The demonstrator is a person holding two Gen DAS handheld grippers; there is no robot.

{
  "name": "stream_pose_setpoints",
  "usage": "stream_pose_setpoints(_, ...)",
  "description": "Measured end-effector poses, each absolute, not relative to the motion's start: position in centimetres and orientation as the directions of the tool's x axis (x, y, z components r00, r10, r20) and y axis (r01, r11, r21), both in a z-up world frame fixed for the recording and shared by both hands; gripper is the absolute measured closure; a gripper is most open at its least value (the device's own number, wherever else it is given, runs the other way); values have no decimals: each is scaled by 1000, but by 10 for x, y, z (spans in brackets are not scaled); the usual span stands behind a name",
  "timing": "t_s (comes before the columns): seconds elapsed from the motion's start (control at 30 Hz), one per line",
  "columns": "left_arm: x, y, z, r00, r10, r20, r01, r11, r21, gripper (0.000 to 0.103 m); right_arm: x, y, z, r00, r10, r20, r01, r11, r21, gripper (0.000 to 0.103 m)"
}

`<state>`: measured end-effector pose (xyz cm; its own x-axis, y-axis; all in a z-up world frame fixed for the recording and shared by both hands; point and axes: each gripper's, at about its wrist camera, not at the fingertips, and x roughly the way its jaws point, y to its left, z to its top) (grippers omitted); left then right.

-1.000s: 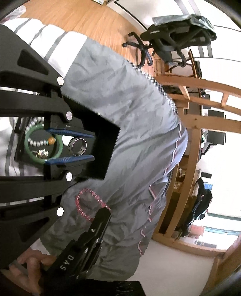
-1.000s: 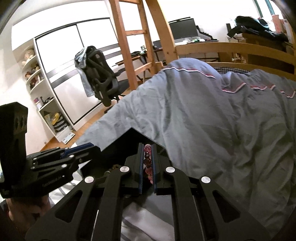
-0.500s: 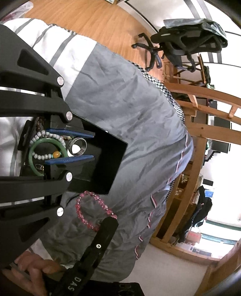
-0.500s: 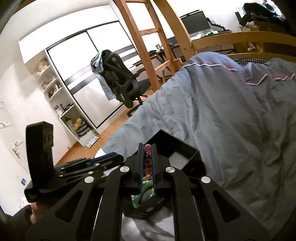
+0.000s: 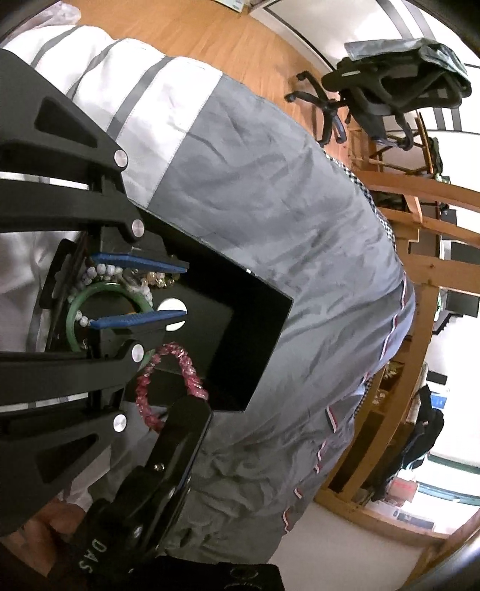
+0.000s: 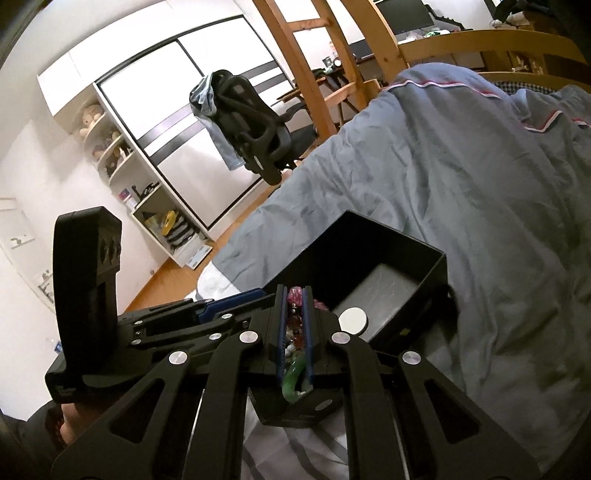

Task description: Organize jewelry

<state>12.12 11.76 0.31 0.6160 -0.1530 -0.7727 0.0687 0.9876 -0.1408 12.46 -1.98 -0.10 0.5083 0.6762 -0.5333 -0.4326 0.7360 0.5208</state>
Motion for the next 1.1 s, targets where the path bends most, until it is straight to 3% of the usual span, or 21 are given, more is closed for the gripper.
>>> stream_pose_setpoints(0.03,120,118,4,620,-149,-770,66,988,-138,73,125,-20,-1,508,675,-535,-429,737,522,89)
stream_pose_setpoints(0.07,119,118,5,627,-143,-765,61,989,-135,67,124,-21,-1,513,671,-535,-424,741,521,79)
stream_pose_setpoints(0.13,116,120,10,649,-120,-751,44,992,-120,45,124,-24,1,528,664,-529,-414,745,522,57)
stream_pose_setpoints(0.17,114,121,12,659,-108,-744,36,993,-113,41,124,-25,2,534,665,-522,-413,744,525,43)
stream_pose_setpoints(0.23,110,124,16,679,-86,-729,9,994,-108,26,122,-28,7,556,651,-517,-404,755,516,23)
stream_pose_setpoints(0.33,104,130,23,705,-62,-706,-27,993,-115,8,118,-32,17,595,611,-523,-383,787,484,8)
stream_pose_setpoints(0.67,61,136,44,752,38,-658,-57,998,-8,6,79,-32,53,656,473,-588,-345,881,324,4)
stream_pose_setpoints(0.83,33,147,52,750,13,-662,-61,997,-49,6,52,-32,57,637,444,-630,-343,895,284,4)
stream_pose_setpoints(1.1,-1,144,59,746,43,-665,-46,999,12,6,10,-46,58,635,385,-670,-337,918,208,4)
